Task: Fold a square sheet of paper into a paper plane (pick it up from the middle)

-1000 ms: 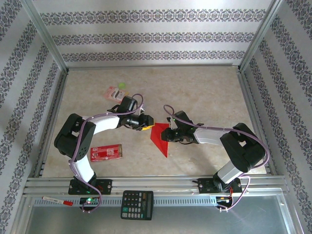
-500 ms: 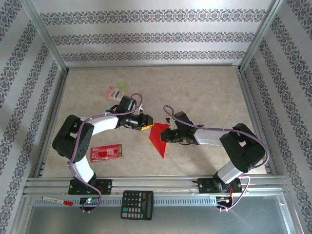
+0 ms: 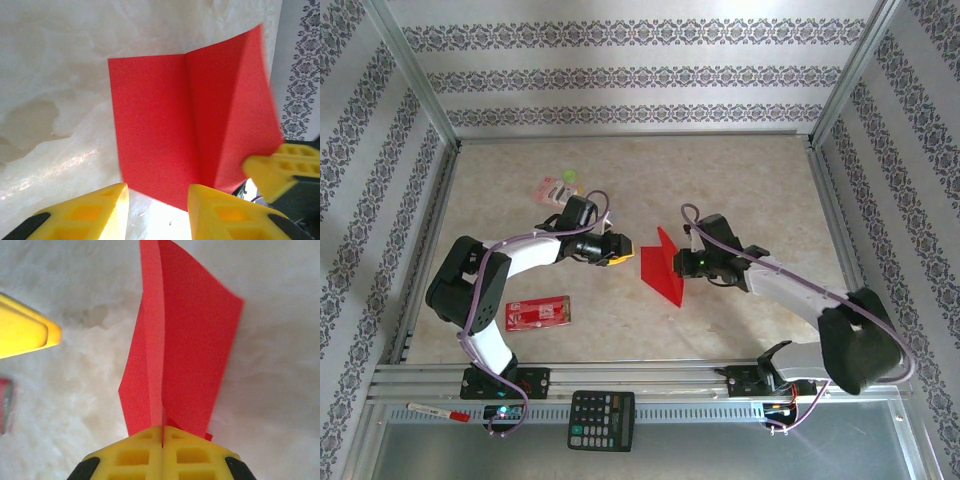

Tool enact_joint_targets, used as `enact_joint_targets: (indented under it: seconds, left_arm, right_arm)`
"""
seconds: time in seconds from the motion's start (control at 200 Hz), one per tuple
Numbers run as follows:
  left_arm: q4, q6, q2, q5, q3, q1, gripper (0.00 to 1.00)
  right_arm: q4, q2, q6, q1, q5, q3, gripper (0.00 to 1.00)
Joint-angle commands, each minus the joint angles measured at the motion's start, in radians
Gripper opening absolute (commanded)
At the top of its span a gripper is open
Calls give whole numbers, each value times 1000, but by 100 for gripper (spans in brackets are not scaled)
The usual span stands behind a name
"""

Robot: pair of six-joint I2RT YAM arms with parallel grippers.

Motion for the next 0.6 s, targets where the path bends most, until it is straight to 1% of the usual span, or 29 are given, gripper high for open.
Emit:
enact_joint_targets:
  seconds: [0.0, 0.145, 0.18, 0.27, 0.315, 0.415, 0.455, 0.52, 0.595]
  left_arm:
    - [-42, 31, -49, -6, 6, 21, 36]
    - [-53, 37, -56, -13, 8, 34, 36]
    - [-53, 37, -54, -12, 9, 36, 36]
    - [-55, 37, -52, -15, 14, 35, 36]
    - [-61, 39, -51, -20, 16, 38, 36]
    - [-69, 42, -46, -28, 23, 41, 36]
    - [-72, 42, -43, -32, 23, 46, 36]
    - [-75, 40, -43, -36, 22, 58, 36]
    - [-78, 37, -49, -45, 16, 76, 36]
  right_arm:
    - [-293, -69, -147, -5, 295, 96, 0]
    - [-438, -107, -225, 4, 520, 188, 0]
    - [-454, -112, -235, 3, 543, 201, 0]
    - [-466, -121, -240, 14, 556, 220, 0]
    - [-481, -114, -235, 38, 618, 232, 0]
    - [-573, -38, -228, 122, 862, 292, 0]
    - [-602, 1, -217, 151, 935, 313, 0]
    - [-629, 69, -192, 197, 1014, 332, 0]
    - [-659, 151, -144, 247, 1039, 358, 0]
